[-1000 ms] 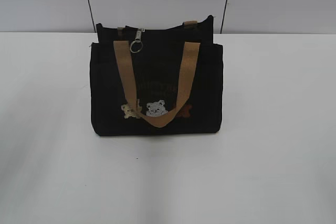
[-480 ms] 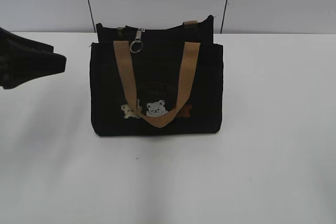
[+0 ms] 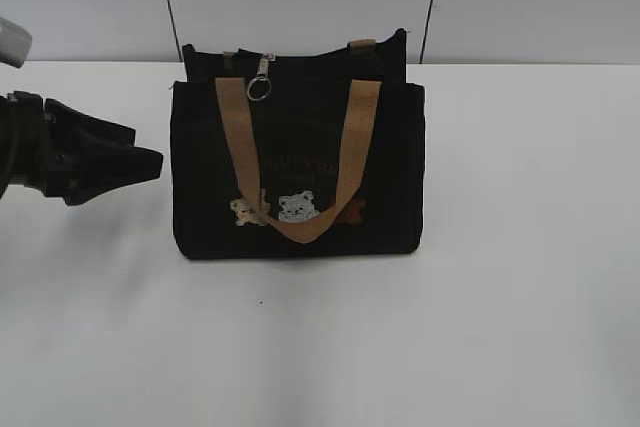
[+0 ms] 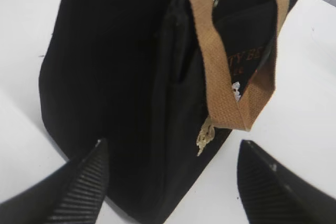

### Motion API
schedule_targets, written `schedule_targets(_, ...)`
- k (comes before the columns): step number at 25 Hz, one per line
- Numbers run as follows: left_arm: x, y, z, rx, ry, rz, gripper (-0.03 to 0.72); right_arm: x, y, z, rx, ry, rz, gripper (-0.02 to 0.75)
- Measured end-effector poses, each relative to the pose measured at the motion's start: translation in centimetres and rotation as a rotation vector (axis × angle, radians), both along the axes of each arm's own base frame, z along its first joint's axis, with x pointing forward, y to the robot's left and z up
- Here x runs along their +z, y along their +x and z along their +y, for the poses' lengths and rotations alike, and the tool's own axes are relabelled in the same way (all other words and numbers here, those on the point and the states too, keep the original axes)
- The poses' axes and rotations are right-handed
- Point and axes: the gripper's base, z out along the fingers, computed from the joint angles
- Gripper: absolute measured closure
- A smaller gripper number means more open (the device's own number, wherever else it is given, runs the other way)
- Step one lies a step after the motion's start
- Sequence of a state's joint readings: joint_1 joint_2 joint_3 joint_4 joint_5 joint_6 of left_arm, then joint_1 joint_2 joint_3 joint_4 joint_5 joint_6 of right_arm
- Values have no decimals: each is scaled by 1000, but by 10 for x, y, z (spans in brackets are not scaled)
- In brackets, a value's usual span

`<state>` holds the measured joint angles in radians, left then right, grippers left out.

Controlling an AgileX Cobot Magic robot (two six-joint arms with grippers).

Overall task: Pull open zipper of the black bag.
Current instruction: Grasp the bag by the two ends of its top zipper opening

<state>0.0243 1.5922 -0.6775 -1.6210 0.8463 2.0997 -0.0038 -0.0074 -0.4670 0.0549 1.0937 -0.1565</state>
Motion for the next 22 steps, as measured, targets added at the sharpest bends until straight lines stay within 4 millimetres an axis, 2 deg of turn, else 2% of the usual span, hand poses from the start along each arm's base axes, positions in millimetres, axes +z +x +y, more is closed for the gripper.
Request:
schedule_targets(3,-13,7,0,13,-6,5,118,0,0,0,0,0,0,218)
schedule_targets(7,-20,20,-3,4,-16,-1,118,0,0,0,0,0,0,218)
schedule_targets(12,-25,33,-21,-59,-36,-4,118,0,0,0,0,0,0,218)
schedule_targets(15,-34,34,-34,-95,-37,21,123,0,0,0,0,0,0,218)
schedule_targets(18,-43,34,-40,-107,-29,51,181,0,0,0,0,0,0,218)
schedule_targets(20,-46,34,-40,-104,-27,60,260,0,0,0,0,0,0,218)
schedule_targets(22,-47,34,-39,-100,-23,61,384,0,0,0,0,0,0,218)
